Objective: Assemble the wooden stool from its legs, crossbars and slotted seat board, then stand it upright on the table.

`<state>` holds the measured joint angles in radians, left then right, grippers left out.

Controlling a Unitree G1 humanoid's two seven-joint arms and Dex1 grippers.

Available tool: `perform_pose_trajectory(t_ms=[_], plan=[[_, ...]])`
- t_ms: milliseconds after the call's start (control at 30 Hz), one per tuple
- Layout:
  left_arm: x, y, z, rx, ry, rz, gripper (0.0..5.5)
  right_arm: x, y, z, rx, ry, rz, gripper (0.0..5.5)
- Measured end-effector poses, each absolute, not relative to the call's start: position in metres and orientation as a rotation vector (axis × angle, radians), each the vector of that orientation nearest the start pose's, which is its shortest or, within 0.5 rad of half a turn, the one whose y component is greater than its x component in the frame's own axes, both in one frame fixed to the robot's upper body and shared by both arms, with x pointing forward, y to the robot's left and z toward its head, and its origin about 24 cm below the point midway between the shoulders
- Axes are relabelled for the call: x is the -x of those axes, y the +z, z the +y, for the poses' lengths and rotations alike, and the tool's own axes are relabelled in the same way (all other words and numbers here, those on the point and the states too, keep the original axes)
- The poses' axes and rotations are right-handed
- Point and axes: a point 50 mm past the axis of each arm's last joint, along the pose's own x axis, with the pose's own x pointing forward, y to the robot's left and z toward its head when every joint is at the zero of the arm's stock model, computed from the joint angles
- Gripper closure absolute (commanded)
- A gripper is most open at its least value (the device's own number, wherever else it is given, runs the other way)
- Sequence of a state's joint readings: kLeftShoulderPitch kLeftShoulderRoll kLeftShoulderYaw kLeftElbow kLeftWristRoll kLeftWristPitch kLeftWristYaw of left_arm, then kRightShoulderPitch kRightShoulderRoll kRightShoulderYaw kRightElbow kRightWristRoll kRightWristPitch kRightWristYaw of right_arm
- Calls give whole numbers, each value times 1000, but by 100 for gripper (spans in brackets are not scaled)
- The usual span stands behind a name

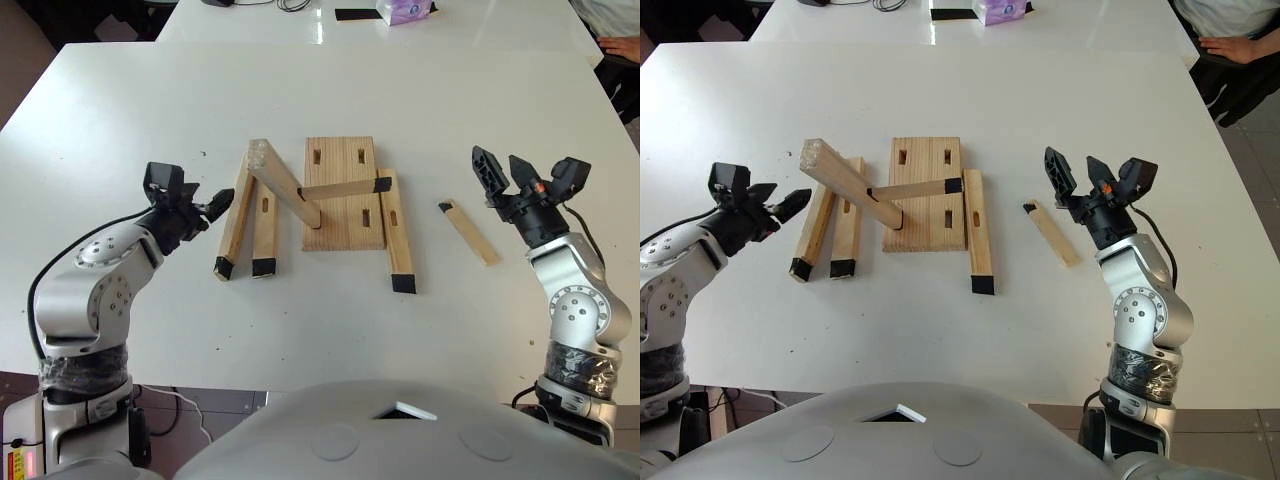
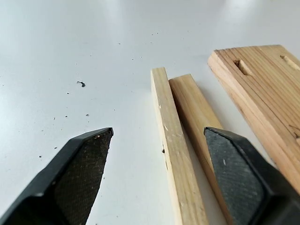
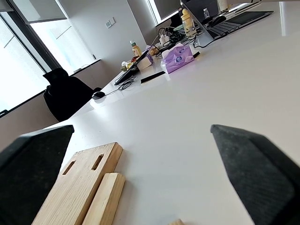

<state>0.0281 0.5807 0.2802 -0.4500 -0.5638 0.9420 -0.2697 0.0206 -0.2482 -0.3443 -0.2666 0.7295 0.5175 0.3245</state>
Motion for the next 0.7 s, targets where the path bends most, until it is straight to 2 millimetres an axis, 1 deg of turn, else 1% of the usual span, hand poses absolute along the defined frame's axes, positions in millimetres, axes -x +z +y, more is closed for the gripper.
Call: perform_pose_trajectory(t_ms=[133, 267, 500, 700], plan=[[-223, 104, 242, -63, -264, 486, 189, -237, 88, -226, -471, 244, 57, 10], [-218, 96, 240, -119, -309, 552, 189, -237, 85, -221, -479, 254, 63, 10], [-219, 91, 246, -162, -297, 613, 189, -229, 75, -218, -508, 222, 79, 10], [-216, 90, 249, -180, -323, 646, 189, -227, 74, -218, -506, 210, 75, 10]])
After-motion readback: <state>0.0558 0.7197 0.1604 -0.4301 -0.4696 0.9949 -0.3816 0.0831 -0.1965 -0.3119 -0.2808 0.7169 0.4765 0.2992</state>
